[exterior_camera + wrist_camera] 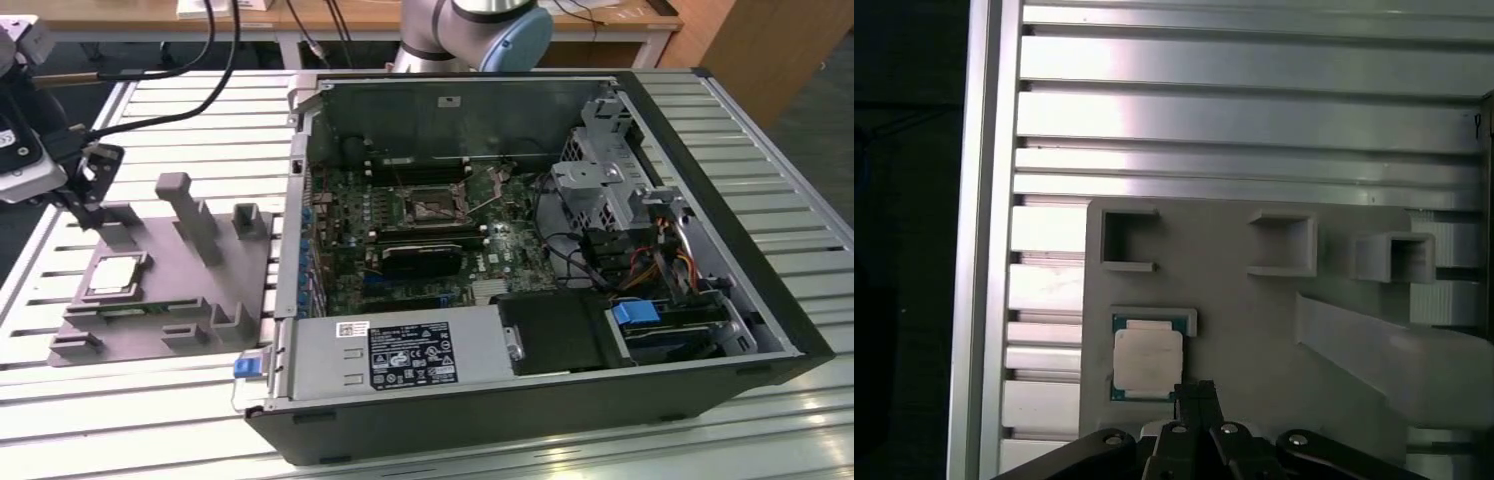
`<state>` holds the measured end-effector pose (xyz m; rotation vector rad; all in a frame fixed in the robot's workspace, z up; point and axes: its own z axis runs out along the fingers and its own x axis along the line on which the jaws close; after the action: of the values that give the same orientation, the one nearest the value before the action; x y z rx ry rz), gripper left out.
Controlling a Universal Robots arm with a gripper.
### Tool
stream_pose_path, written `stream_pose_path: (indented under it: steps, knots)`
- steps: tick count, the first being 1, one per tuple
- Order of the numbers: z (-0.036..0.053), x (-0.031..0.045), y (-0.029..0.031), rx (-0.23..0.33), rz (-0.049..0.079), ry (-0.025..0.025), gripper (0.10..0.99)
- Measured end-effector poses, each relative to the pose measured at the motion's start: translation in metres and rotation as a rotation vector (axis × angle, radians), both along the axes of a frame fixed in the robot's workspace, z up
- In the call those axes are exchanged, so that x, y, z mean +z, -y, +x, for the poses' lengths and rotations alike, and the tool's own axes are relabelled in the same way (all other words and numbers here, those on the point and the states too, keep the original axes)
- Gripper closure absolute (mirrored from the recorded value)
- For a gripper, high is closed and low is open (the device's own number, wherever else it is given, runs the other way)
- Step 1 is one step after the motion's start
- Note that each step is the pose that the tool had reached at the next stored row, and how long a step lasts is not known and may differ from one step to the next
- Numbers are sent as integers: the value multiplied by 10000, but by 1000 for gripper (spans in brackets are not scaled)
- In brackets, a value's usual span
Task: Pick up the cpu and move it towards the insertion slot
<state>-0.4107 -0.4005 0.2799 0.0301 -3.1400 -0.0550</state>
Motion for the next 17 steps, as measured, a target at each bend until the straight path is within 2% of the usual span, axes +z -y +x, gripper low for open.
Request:
stream_pose_path:
  steps: [17]
  knots:
    - [-145,-285,18,0,-4,1,984]
